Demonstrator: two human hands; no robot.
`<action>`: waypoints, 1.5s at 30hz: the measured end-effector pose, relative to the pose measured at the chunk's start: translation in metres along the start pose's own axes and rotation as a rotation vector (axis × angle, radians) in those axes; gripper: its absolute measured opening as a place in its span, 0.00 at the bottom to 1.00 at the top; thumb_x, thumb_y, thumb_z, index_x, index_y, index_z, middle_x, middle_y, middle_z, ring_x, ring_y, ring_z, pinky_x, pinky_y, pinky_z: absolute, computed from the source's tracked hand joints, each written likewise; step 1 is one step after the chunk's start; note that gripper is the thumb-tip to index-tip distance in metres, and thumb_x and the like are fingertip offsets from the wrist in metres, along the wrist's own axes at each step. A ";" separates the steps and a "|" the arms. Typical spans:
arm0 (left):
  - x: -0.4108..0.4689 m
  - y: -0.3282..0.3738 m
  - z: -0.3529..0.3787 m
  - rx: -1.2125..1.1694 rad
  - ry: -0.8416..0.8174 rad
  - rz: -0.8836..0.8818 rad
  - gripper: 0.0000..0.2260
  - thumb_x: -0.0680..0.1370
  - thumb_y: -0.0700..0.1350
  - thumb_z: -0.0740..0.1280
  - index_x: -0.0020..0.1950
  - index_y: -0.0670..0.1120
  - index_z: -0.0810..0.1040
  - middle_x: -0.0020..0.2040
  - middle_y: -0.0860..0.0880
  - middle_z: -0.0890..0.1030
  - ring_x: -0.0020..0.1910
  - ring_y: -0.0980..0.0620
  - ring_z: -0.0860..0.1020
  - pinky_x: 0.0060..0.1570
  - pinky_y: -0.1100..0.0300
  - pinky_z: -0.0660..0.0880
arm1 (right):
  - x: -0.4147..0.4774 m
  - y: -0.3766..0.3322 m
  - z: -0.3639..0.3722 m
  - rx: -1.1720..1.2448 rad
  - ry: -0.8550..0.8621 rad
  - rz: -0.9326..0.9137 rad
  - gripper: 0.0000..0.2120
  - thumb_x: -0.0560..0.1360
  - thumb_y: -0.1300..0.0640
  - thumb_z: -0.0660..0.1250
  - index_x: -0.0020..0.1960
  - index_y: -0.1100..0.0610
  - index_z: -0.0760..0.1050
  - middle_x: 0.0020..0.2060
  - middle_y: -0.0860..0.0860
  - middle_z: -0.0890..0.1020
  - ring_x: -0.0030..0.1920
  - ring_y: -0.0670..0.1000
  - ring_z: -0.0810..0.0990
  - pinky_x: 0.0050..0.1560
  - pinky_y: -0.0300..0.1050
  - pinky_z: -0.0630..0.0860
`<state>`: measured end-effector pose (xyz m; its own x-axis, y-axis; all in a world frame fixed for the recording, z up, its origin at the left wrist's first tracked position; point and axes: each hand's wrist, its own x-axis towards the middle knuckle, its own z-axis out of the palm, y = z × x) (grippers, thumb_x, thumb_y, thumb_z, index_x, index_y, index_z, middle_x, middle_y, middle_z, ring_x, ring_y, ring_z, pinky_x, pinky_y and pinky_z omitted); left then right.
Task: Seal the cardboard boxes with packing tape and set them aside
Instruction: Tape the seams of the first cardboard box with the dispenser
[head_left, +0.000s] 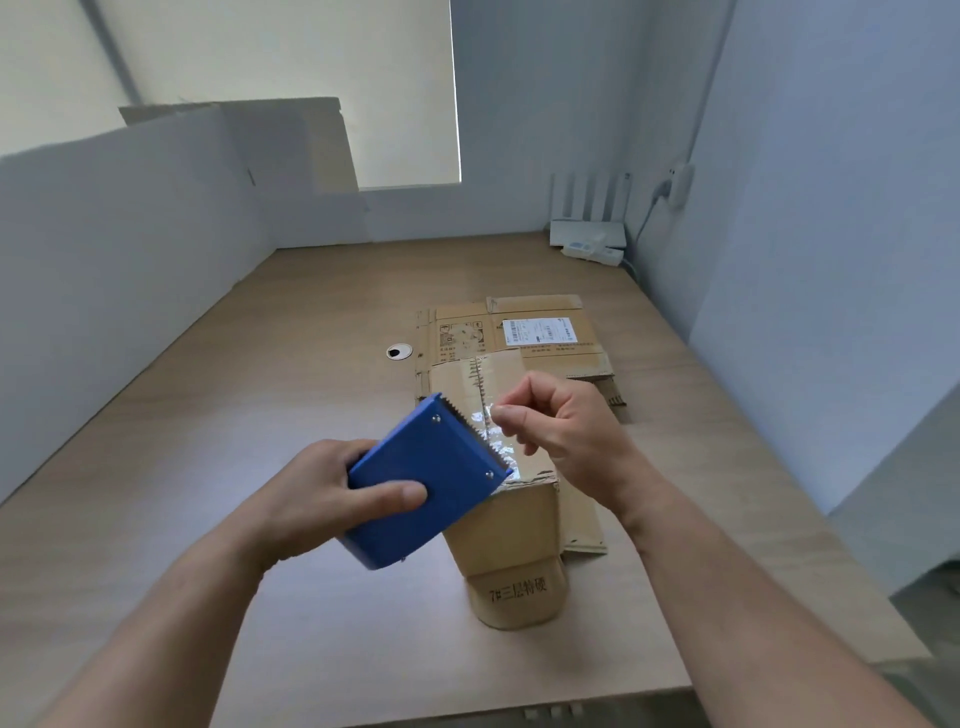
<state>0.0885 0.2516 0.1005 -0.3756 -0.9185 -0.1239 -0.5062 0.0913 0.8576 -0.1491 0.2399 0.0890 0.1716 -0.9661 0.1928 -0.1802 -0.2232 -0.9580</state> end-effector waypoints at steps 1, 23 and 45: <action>0.003 0.002 -0.001 0.005 0.012 -0.012 0.37 0.49 0.77 0.70 0.43 0.51 0.81 0.38 0.54 0.84 0.35 0.56 0.81 0.30 0.70 0.72 | -0.001 0.001 0.001 -0.020 0.012 0.013 0.06 0.76 0.65 0.67 0.40 0.60 0.76 0.32 0.50 0.77 0.30 0.43 0.73 0.33 0.39 0.73; 0.025 -0.062 -0.069 0.370 -0.187 -0.464 0.41 0.48 0.76 0.67 0.41 0.43 0.83 0.36 0.47 0.85 0.36 0.48 0.83 0.39 0.59 0.72 | -0.024 0.083 -0.012 -0.027 0.452 0.493 0.11 0.75 0.64 0.68 0.33 0.61 0.75 0.24 0.49 0.74 0.21 0.47 0.68 0.26 0.43 0.70; 0.076 -0.083 0.003 0.355 -0.238 -0.500 0.34 0.55 0.74 0.65 0.42 0.45 0.82 0.39 0.49 0.84 0.39 0.50 0.82 0.39 0.60 0.72 | -0.029 0.106 -0.019 -0.625 0.606 0.546 0.11 0.77 0.46 0.64 0.46 0.54 0.75 0.44 0.50 0.79 0.47 0.53 0.76 0.42 0.43 0.67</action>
<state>0.0993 0.1757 0.0184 -0.1695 -0.7763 -0.6071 -0.8743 -0.1658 0.4562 -0.1918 0.2415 -0.0135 -0.5717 -0.8205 0.0048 -0.5886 0.4060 -0.6990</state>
